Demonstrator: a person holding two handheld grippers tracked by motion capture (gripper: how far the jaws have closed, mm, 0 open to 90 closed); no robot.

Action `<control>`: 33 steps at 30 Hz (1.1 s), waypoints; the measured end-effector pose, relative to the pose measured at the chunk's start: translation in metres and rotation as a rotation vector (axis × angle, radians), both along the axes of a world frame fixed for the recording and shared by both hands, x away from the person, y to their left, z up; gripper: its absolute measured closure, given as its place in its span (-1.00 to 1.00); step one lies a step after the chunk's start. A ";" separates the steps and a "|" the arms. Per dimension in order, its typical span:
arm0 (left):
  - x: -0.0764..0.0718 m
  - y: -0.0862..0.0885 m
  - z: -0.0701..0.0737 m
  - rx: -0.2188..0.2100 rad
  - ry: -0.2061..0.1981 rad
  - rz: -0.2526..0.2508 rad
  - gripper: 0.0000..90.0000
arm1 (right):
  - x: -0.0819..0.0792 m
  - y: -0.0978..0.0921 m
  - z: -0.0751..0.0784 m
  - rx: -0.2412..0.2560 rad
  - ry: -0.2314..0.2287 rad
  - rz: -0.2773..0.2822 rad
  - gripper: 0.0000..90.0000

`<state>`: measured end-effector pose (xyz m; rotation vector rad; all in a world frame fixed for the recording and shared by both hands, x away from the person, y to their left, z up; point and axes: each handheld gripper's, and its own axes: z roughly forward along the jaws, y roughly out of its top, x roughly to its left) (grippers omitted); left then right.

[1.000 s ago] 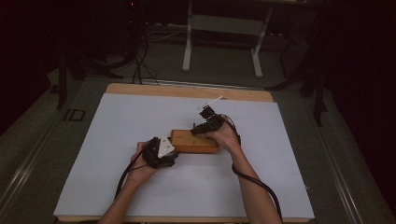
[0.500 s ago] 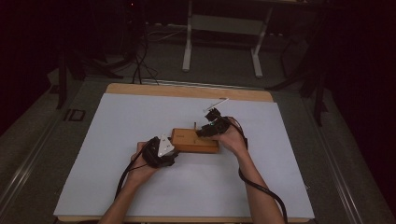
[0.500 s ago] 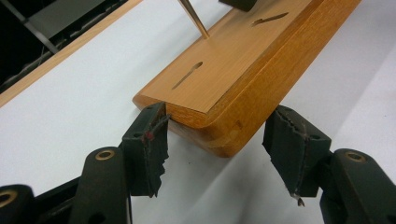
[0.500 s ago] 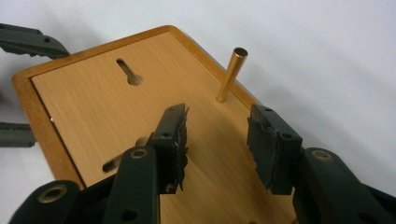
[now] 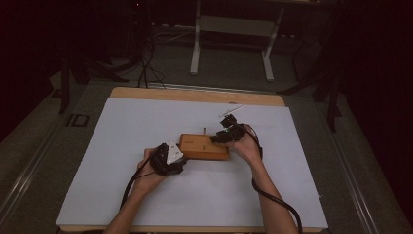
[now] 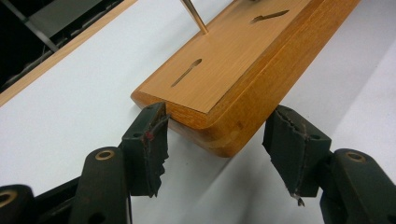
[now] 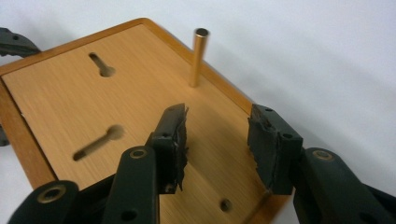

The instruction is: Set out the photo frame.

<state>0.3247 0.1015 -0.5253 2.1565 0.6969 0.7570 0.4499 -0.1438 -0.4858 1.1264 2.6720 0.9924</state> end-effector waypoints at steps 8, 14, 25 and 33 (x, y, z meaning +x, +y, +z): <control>0.000 0.000 0.000 0.007 0.000 0.001 -0.10 | -0.008 -0.023 0.005 -0.014 -0.048 -0.060 0.23; 0.000 -0.001 0.000 0.004 -0.002 0.002 -0.10 | -0.017 -0.042 0.002 -0.037 -0.061 -0.096 0.22; 0.000 -0.001 -0.001 0.006 0.000 0.002 -0.09 | -0.031 -0.060 -0.003 -0.053 -0.081 -0.118 0.21; 0.000 -0.002 0.000 0.006 -0.002 0.006 -0.09 | -0.046 -0.065 -0.015 -0.079 -0.077 -0.103 0.21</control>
